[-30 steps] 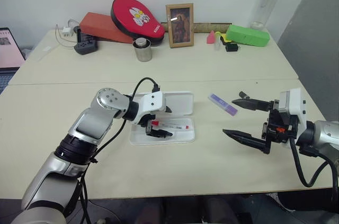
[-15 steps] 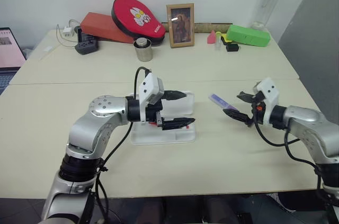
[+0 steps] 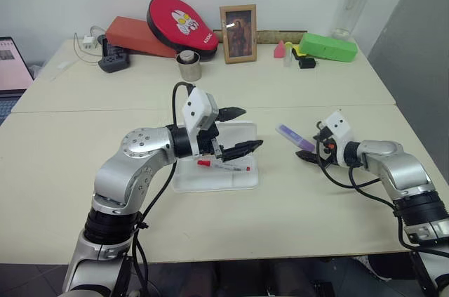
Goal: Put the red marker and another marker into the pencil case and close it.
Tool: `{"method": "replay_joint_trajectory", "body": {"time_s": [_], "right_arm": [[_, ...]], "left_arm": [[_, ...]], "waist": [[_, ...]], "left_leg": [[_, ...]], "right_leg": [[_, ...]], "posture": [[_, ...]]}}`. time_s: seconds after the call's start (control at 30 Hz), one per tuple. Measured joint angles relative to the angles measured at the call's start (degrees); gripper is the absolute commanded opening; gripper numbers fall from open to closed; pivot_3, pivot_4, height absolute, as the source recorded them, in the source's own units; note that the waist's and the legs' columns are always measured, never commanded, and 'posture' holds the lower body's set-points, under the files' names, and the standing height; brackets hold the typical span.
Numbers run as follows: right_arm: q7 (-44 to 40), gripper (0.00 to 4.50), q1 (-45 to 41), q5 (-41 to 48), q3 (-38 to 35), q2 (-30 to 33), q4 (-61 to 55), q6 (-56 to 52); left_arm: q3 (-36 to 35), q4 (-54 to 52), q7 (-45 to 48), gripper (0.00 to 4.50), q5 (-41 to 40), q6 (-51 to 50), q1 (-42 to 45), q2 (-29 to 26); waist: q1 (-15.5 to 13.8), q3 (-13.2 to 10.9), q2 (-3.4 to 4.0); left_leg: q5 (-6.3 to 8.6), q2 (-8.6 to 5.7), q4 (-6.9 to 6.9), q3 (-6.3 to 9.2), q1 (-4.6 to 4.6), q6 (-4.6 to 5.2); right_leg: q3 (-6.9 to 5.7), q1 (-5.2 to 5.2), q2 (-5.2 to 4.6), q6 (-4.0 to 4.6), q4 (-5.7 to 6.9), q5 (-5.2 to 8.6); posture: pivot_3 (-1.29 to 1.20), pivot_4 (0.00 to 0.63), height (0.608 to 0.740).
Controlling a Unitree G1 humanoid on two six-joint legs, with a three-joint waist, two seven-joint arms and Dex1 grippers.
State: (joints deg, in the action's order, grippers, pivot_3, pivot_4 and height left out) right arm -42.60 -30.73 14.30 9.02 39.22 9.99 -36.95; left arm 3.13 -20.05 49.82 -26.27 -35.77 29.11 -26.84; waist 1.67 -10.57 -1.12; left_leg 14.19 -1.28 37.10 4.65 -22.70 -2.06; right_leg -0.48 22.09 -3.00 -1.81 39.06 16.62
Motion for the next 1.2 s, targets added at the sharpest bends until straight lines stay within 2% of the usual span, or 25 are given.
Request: {"method": "replay_joint_trajectory", "body": {"time_s": [0.13, 0.27, 0.37, 0.6, 0.73, 0.83, 0.93, 0.97, 1.1, 1.2], "right_arm": [[-1.1, 2.77, -0.1, -0.8, 0.0, 0.0, 0.1, 0.1], [-1.5, 1.67, -0.2, -1.3, -0.1, -0.3, 0.1, 0.0], [-1.9, 1.1, -0.2, -1.4, -0.4, -0.7, 0.0, -0.2], [-3.1, 1.09, 0.0, -1.6, -1.0, -0.8, -1.1, -1.1], [-7.5, 1.09, 1.1, -1.2, -1.2, 3.3, -6.2, -0.2], [-15.5, 1.09, 4.1, 1.3, -1.8, 10.3, -15.3, 2.0], [-20.2, 1.09, 4.7, 3.0, -1.6, 12.5, -22.3, 2.2], [-21.2, 1.09, 3.5, 3.1, 0.8, 11.5, -25.8, 1.7], [-21.3, 1.09, 1.0, 2.8, 6.4, 7.2, -29.8, 0.2], [-19.0, 1.09, -4.3, 1.3, 12.1, -0.3, -29.3, -1.7]], "left_arm": [[1.0, 0.0, -0.3, 4.5, -0.1, 0.0, 0.0, -0.1], [1.3, 0.0, -0.2, 4.5, -0.4, 0.0, -0.1, -0.7], [1.3, 0.0, 0.8, 4.5, -0.5, 0.0, -0.4, -2.3], [1.2, 0.0, 2.2, 4.5, -0.4, 0.4, -1.1, -5.5], [0.4, -2.0, 4.2, 4.5, -0.9, 0.1, -4.3, -10.2], [-5.2, -5.2, 8.9, 4.5, -2.8, 0.0, -13.1, -19.3], [-12.4, -5.2, 12.9, 4.5, -3.7, 0.1, -20.1, -25.2], [-16.0, -5.2, 14.9, 4.5, -4.1, 1.4, -23.6, -27.1], [-20.8, -4.9, 17.3, 4.5, -4.3, 2.6, -28.6, -28.8], [-25.3, -4.7, 18.6, 4.5, -5.0, 2.6, -31.3, -30.1]], "waist": [[0.0, 0.0, 0.0], [0.0, 0.0, 0.0], [0.1, 0.0, 0.0], [0.0, 0.0, 0.01], [0.1, 0.0, 0.02], [0.4, 0.0, 0.07], [0.4, 0.0, 0.05], [0.4, 0.0, 0.05], [0.1, 0.0, 0.06], [0.1, -0.1, -0.01]], "left_leg": [[0.0, 0.0, 0.0, 0.0, 0.0, 0.0], [0.0, 0.0, 0.0, 0.01, 0.02, 0.0], [0.0, 0.0, 0.0, 0.0, 0.02, 0.0], [0.0, 0.0, -0.02, 0.03, 0.0, 0.0], [0.01, 0.01, -0.05, 0.07, -0.03, 0.01], [0.01, 0.12, -0.12, 0.09, 0.01, 0.02], [0.02, 0.26, -0.11, 0.15, 0.09, 0.03], [0.02, 0.32, -0.14, 0.12, 0.2, 0.03], [0.02, 0.3, -0.12, 0.14, 0.19, 0.02], [0.02, 0.33, -0.12, 0.14, 0.12, 0.01]], "right_leg": [[0.0, -0.01, 0.0, 0.0, 0.0, 0.0], [0.0, -0.01, 0.0, 0.0, 0.0, 0.0], [0.01, -0.01, 0.01, 0.0, 0.0, 0.0], [0.0, 0.0, 0.0, 0.0, -0.01, 0.0], [0.08, 0.09, 0.0, 0.0, -0.03, 0.0], [0.18, 0.16, 0.0, 0.06, -0.05, 0.05], [0.08, 0.09, 0.02, 0.12, -0.02, 0.02], [0.07, 0.03, 0.03, 0.13, -0.03, 0.02], [0.04, 0.0, 0.08, 0.13, -0.05, 0.02], [0.06, 0.1, 0.08, 0.15, -0.03, 0.0]], "posture": [[0.0, 0.15, 0.74], [0.0, 0.15, 0.74], [0.0, 0.15, 0.74], [0.0, 0.15, 0.74], [0.0, 0.15, 0.74], [0.0, 0.15, 0.74], [0.0, 0.15, 0.74], [0.0, 0.15, 0.74], [0.0, 0.15, 0.74], [0.0, 0.15, 0.74]]}}
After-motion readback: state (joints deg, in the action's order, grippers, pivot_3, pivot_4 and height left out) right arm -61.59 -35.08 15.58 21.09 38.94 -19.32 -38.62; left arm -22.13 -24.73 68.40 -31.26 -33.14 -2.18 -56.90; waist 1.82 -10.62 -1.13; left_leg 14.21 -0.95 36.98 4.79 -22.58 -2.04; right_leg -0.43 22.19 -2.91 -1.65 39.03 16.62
